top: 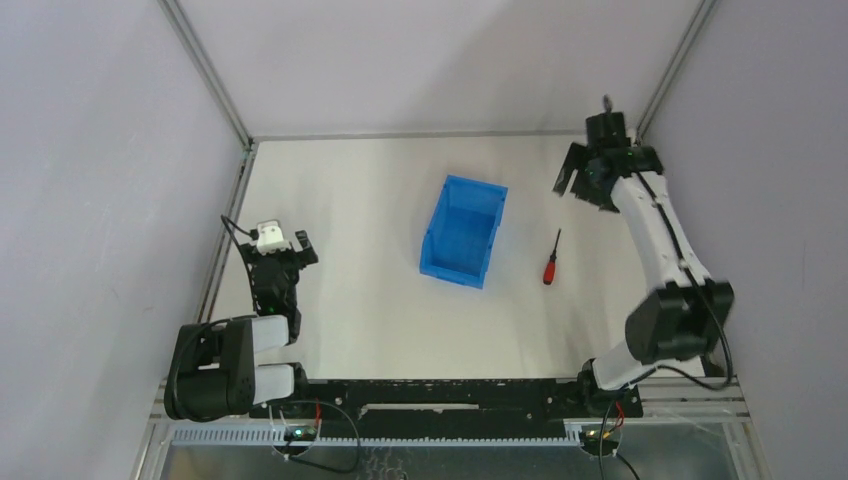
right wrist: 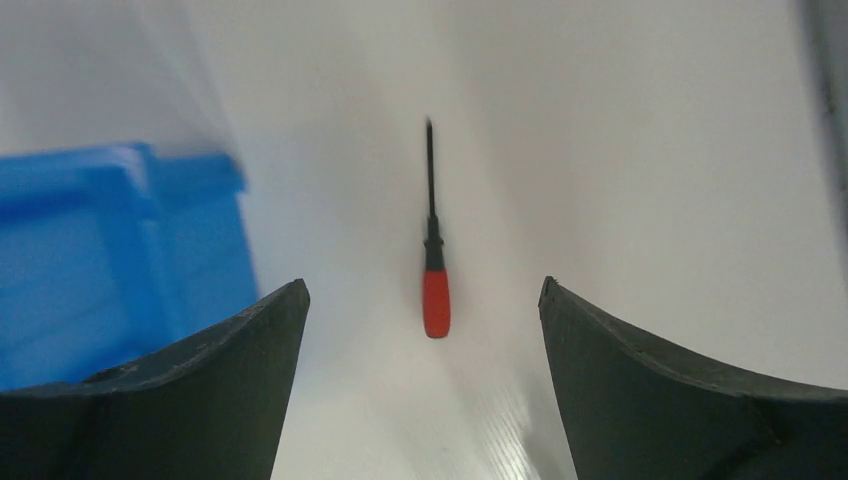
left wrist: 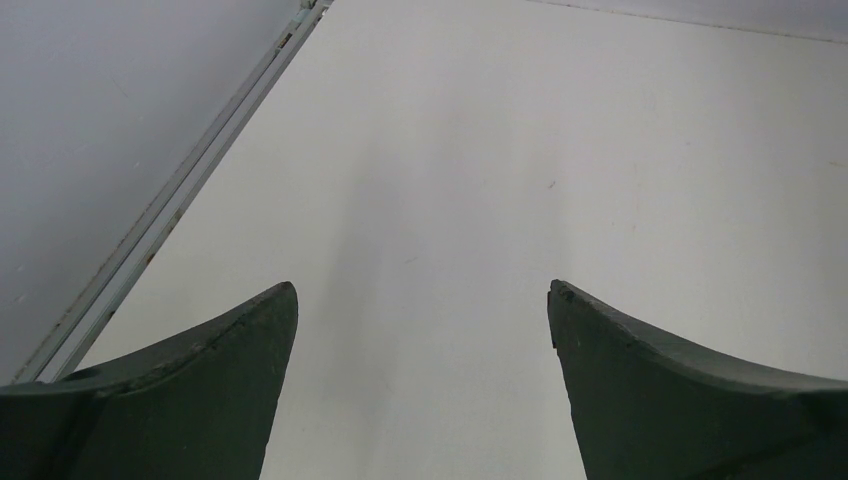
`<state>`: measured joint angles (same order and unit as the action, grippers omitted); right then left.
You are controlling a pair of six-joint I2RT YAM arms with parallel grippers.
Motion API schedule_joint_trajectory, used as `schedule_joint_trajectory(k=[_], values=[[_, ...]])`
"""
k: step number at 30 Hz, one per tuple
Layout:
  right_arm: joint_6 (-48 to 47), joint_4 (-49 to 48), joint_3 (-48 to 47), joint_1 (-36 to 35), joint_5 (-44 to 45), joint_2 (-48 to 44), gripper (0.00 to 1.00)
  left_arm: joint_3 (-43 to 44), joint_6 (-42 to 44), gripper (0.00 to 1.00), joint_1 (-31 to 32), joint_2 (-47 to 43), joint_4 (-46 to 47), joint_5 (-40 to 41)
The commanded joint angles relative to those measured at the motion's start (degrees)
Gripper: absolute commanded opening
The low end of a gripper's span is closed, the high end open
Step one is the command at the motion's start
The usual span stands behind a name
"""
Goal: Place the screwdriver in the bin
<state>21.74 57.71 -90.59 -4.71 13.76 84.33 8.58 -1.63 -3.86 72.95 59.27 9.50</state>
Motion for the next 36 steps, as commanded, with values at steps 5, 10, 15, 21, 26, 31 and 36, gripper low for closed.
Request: schedule_joint_trajectory(k=[5,10,15,21,26,31,36], values=[[-2.0,-5.1,11.6,1.0,-8.6,12.7,0.85,2.3,0.1,1.00,0.3,-0.8,1.6,0.6],[-2.1,-10.6,15.4,0.8,-11.4,20.8,0.76,2.4,0.1,1.00,0.3,-0.8,1.6,0.6],[-2.5,-13.0,16.0,0.8,-8.2,27.0,0.67,2.3,0.1,1.00,0.3,-0.8,1.6,0.6],[-4.2,-11.8,16.0,0.8,-7.5,27.3,0.14,2.3,0.1,1.00,0.3,-0.8,1.6,0.6],[-5.5,-3.9,12.5,1.6,-5.3,20.3,0.00,2.3,0.1,1.00,0.3,-0.8,1.6,0.5],[-4.7,9.2,5.4,3.1,-3.5,13.4,0.00,2.3,0.1,1.00,0.3,-0.8,1.6,0.6],[-2.0,16.7,1.4,3.8,-1.0,11.3,0.00,2.4,0.1,1.00,0.3,-0.8,1.6,0.6]])
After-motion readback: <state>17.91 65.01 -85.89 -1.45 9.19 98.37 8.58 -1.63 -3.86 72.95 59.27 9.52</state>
